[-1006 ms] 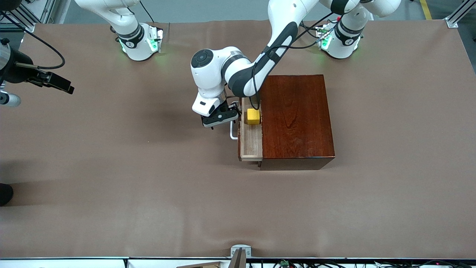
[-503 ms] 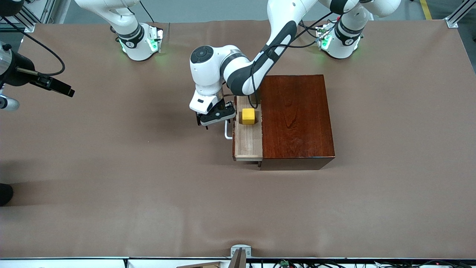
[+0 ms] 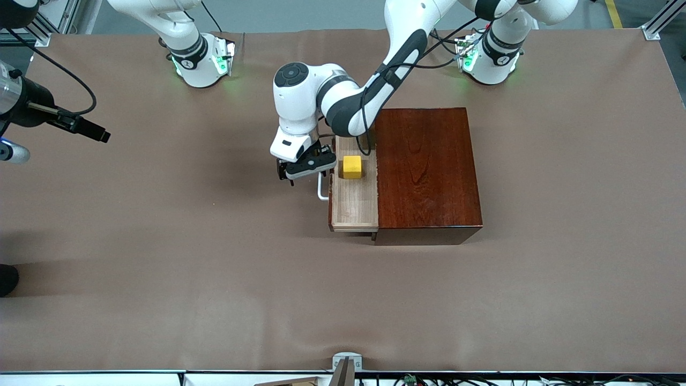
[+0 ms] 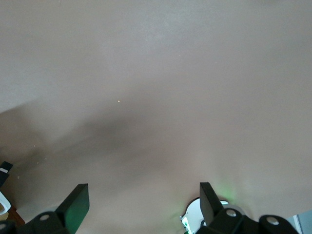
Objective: Open drawer, take yellow block, close drawer
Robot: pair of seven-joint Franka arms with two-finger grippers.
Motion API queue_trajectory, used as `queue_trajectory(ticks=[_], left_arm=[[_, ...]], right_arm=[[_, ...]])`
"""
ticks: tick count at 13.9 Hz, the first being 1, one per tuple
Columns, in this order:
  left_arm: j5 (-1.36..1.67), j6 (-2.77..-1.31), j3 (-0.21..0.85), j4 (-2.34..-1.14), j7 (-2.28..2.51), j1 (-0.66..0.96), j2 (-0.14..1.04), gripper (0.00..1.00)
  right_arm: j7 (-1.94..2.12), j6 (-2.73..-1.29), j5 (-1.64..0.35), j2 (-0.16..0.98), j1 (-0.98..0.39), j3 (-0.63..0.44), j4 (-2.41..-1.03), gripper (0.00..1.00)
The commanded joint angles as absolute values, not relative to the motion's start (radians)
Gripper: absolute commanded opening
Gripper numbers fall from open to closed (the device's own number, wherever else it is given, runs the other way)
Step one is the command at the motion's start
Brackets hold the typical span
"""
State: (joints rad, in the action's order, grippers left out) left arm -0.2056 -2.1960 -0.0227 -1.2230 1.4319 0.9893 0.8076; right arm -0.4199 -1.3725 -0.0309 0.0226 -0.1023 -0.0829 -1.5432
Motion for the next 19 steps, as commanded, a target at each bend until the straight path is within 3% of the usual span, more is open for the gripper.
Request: queue_trajectory(ticks=[1, 9, 15, 19], left_arm=[[-0.150, -2.333, 0.006, -1.129, 1.471, 1.006, 0.874, 1.00], [-0.150, -2.085, 0.003, -1.129, 1.471, 0.999, 0.766, 1.00], [-0.132, -1.927, -0.008, -1.141, 1.422, 0.947, 0.606, 1.00], [-0.130, -1.666, -0.011, -1.172, 1.229, 0.832, 0.456, 1.00]], right_arm=[[-0.437, -1.371, -0.049, 0.038, -0.106, -0.084, -1.540, 1.00], [-0.513, -1.391, -0.101, 0.078, -0.107, -0.084, -1.534, 1.00], [-0.866, -1.414, -0.150, 0.112, -0.260, -0.084, -1.529, 1.00], [-1.087, -1.479, -0.149, 0.143, -0.386, -0.084, -1.528, 1.00]])
